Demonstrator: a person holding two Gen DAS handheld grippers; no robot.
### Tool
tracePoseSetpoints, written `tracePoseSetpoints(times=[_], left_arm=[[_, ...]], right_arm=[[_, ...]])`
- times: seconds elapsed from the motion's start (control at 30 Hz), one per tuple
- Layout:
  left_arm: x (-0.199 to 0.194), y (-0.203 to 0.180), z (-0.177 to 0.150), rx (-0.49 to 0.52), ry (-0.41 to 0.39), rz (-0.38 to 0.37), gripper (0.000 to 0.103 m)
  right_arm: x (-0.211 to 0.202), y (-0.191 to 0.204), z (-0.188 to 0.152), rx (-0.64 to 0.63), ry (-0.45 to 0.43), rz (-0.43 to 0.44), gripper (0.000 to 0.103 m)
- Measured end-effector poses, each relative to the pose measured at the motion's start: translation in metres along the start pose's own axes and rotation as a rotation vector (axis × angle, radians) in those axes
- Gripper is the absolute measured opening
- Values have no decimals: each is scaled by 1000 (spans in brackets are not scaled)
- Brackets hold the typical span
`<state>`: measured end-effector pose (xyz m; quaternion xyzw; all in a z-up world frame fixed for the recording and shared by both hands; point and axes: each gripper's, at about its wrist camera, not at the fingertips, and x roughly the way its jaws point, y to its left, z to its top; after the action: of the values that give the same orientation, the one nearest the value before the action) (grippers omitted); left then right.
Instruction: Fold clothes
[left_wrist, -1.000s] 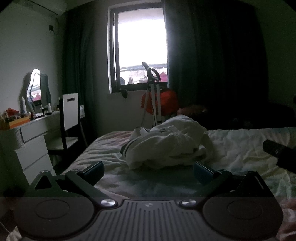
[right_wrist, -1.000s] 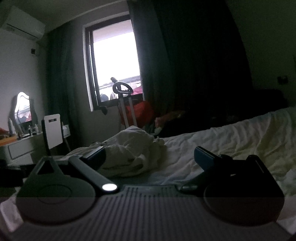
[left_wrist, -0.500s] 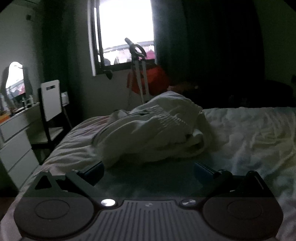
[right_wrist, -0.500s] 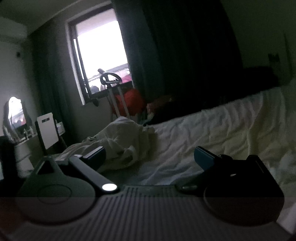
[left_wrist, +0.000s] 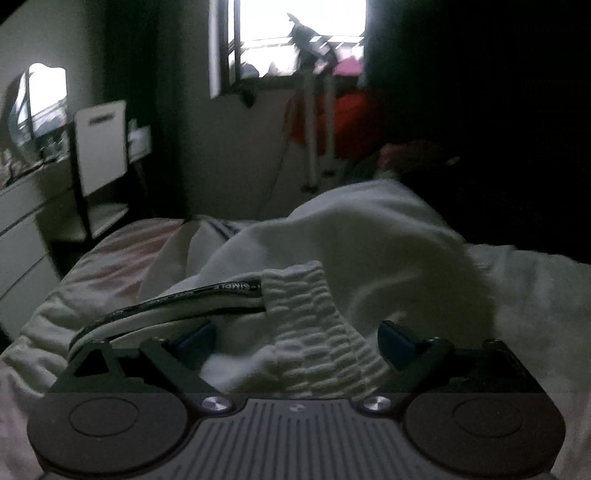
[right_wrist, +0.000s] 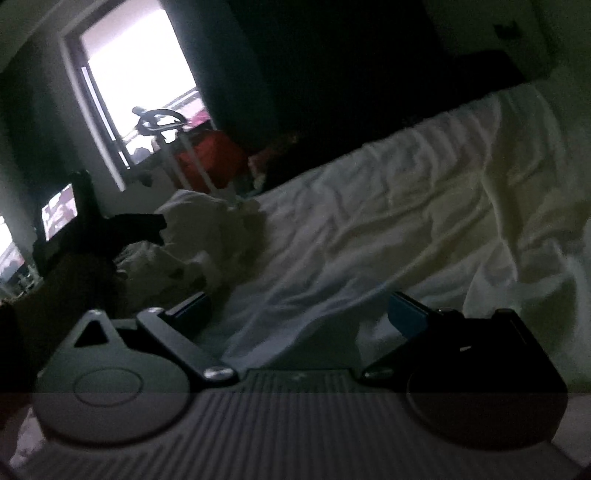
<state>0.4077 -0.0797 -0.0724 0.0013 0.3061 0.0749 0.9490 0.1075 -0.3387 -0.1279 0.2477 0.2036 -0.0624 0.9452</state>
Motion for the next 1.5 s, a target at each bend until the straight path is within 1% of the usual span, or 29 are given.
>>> tracePoseSetpoints(times=[0.03,0.07,0.1,0.13,0.17,0.2,0.23,0.3,0.37,0.47,0.53,0.63,0.73,0.77,0.83,0.87,0.93,0.97,1.03,1.07,1.17,1.23,1.3,1.37,1.4,1.43,1.47,1.5], left_arm=[[3,0,2,-13,1,4,86],[7,0,4,-26,3,8,70],[8,3,6,-53,3,-3,60],[8,8,9,-93,1,-28,48],[8,13,11,-133,0,-52,43],[4,18,13,-162,-10,-77,39],[-4,22,15,-178,-27,-101,7],[-22,31,19,-196,-69,-139,7],[-53,37,20,-173,-127,-166,5],[-103,51,15,-142,-202,-217,4],[-140,68,2,-137,-241,-249,3],[-197,97,-22,-117,-303,-270,3],[-244,135,-48,-135,-341,-292,2],[-258,148,-55,-139,-351,-304,2],[-283,175,-68,-137,-376,-333,0],[-296,188,-74,-137,-410,-339,0],[-322,213,-84,-136,-503,-334,0],[-331,221,-87,-130,-535,-330,0],[-334,232,-92,-115,-527,-331,0],[-330,235,-97,-113,-507,-332,0],[-306,234,-118,-101,-411,-323,1],[-286,227,-132,-46,-335,-310,6],[-264,216,-147,49,-239,-302,9],[-250,204,-163,174,-177,-292,27],[-247,196,-172,244,-160,-282,31],[-247,189,-180,307,-162,-271,38],[-248,183,-185,368,-170,-264,48],[-247,176,-190,414,-177,-258,53]], right_arm=[[6,-2,-2,8,16,-5,103],[9,-4,-3,15,23,-7,103],[11,-5,-4,22,30,-9,103],[13,-6,-4,27,33,-12,103],[14,-6,-4,36,34,-20,103],[11,-8,-4,47,16,-29,103],[7,-9,-3,51,-17,-37,103],[0,-11,0,47,-68,-62,103],[-4,-12,2,52,-99,-69,103],[-7,-10,2,30,-104,-68,103],[-9,-8,0,7,-108,-67,103],[-18,-1,0,-32,-135,-54,103],[-28,9,-4,-99,-152,-43,103],[-31,11,-5,-114,-150,-37,103],[-38,14,-5,-127,-115,-13,103],[-45,16,-6,-129,-101,3,103],[-56,20,-9,-138,-73,36,103],[-61,24,-11,-147,-58,55,103],[-67,38,-17,-187,-34,89,103],[-68,44,-20,-213,-31,95,103],[-65,67,-30,-315,-30,90,103],[-61,76,-36,-348,-24,87,103],[-55,80,-40,-351,-6,84,103],[-47,80,-42,-334,20,81,103],[-44,80,-43,-323,32,79,103],[-40,79,-43,-317,39,77,103],[-37,79,-44,-311,45,75,103],[-34,77,-44,-302,50,76,103]])
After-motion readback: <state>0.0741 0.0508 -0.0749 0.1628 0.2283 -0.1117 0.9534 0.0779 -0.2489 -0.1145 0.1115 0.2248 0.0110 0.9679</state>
